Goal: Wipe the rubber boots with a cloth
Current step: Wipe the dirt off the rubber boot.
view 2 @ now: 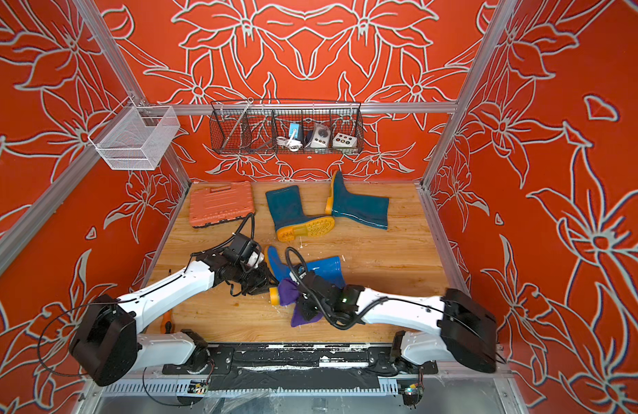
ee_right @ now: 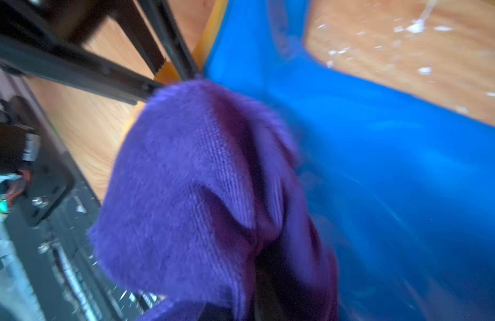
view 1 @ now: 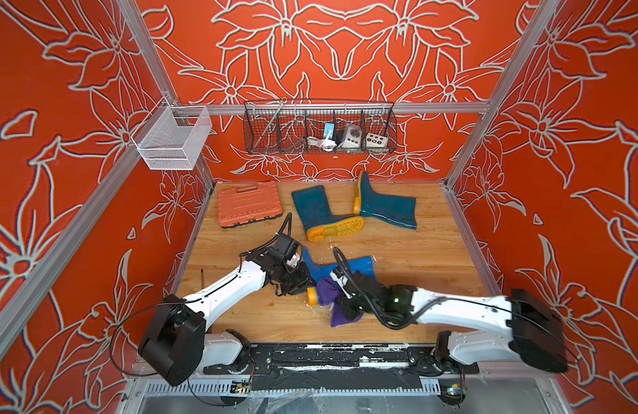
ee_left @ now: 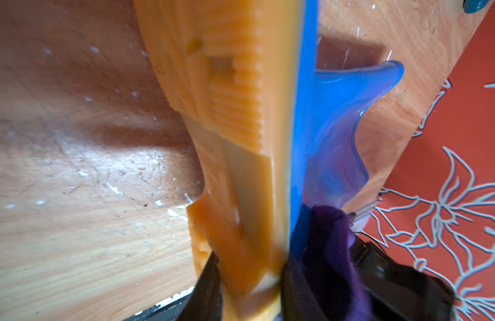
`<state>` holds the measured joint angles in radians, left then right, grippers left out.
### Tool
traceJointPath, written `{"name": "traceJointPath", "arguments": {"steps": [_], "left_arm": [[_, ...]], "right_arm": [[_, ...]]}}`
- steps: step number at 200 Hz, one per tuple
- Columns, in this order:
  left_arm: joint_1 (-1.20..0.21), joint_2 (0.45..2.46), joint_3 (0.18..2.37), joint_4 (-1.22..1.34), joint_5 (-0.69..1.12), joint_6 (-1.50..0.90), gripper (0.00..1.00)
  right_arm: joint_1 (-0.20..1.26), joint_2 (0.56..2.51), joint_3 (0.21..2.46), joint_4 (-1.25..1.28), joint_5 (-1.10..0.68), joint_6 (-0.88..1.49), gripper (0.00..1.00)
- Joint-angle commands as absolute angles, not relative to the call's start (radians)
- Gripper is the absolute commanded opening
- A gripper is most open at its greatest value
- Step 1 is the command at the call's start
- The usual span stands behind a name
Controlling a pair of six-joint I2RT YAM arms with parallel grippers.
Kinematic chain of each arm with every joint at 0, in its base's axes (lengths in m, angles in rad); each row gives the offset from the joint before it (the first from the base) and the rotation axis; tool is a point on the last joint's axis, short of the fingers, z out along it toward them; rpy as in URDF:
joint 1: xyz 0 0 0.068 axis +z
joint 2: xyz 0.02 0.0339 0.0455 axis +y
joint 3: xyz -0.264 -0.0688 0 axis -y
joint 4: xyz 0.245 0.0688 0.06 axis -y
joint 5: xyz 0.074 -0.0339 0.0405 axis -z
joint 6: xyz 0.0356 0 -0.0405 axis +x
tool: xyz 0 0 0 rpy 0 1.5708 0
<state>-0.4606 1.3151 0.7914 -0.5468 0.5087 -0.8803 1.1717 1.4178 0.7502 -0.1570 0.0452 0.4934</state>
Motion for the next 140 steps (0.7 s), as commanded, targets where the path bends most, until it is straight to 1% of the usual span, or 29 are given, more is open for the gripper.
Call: {"name": "traceJointPath", "arguments": {"steps": [1,14,31,44,56,79,100,118,140], "left_arm": [[-0.442,1.33,0.832,-0.545,0.611,-0.852,0.0],[-0.44,1.33,0.785,-0.511,0.615,-0.855,0.0],[-0.439,1.337,0.723,-0.449,0.656,-0.869,0.0],[-0.439,1.339,0.697,-0.428,0.669,-0.863,0.0],[-0.439,1.332,0.684,-0.42,0.66,-0.848,0.0],[-0.44,1.325,0.676,-0.431,0.645,-0.794,0.0],[-0.447,1.314,0.677,-0.456,0.616,-0.731,0.0],[-0.46,1.302,0.673,-0.473,0.583,-0.686,0.0],[-0.478,1.3,0.651,-0.444,0.585,-0.668,0.0]], "right_arm": [[1.159,1.511,0.788,-0.198,0.198,0.469,0.0],[1.088,1.488,0.698,-0.178,0.191,0.554,0.0],[0.953,1.4,0.552,-0.188,0.167,0.663,0.0],[0.877,1.31,0.474,-0.222,0.17,0.676,0.0],[0.855,1.219,0.444,-0.268,0.188,0.66,0.0],[0.877,1.082,0.459,-0.315,0.133,0.649,0.0],[1.034,1.045,0.516,-0.282,0.182,0.66,0.0],[1.112,1.115,0.578,-0.179,0.138,0.654,0.0],[1.13,1.304,0.685,-0.071,0.017,0.604,0.0]]}}
